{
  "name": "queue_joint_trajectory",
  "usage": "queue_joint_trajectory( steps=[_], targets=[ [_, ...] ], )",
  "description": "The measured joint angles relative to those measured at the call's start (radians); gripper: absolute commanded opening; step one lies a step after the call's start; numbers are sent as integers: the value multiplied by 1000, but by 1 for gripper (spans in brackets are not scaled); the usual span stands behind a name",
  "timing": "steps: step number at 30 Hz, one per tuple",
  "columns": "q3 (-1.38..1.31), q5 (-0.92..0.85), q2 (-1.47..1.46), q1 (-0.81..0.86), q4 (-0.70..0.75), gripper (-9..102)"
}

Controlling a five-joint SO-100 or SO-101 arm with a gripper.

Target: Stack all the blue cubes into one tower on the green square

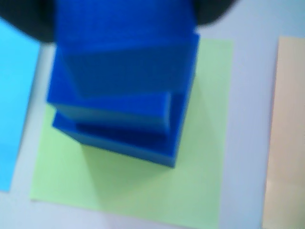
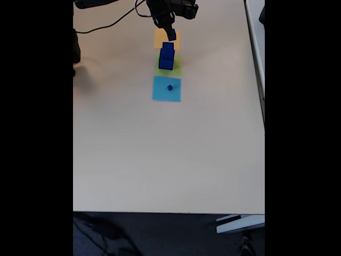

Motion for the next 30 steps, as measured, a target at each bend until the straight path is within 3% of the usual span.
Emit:
queue_joint_trajectory(
  steps=[30],
  targets=[
    [43,-6,0,23,-26,0]
  ],
)
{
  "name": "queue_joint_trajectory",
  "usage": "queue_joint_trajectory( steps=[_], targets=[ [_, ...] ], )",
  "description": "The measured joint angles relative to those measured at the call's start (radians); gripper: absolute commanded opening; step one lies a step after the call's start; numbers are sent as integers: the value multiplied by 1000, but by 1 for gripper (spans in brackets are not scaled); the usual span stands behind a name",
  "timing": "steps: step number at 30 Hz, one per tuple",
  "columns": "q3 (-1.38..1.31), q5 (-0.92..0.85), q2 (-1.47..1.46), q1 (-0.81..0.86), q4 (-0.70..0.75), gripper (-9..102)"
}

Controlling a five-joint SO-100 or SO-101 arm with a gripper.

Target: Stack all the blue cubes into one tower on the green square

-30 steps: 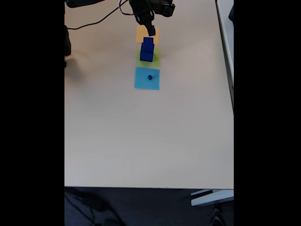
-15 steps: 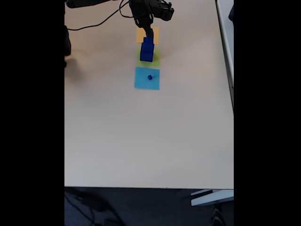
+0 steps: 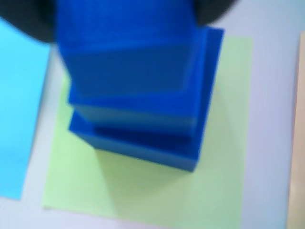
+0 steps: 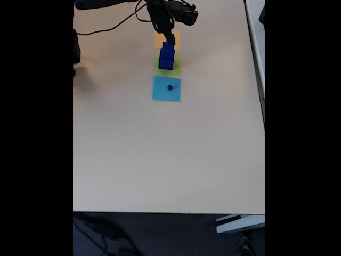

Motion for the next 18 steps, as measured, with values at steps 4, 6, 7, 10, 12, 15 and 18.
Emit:
queue_joint_trajectory(
  steps=[4,6,7,10,12,15,18],
  targets=[
    [20,0,0,-3,0,0],
    [21,0,0,-3,0,0],
    [21,0,0,-3,0,0],
    [21,0,0,-3,0,0],
    [21,0,0,-2,0,0],
    [26,0,0,-2,0,0],
    [28,0,0,-2,0,0]
  ],
)
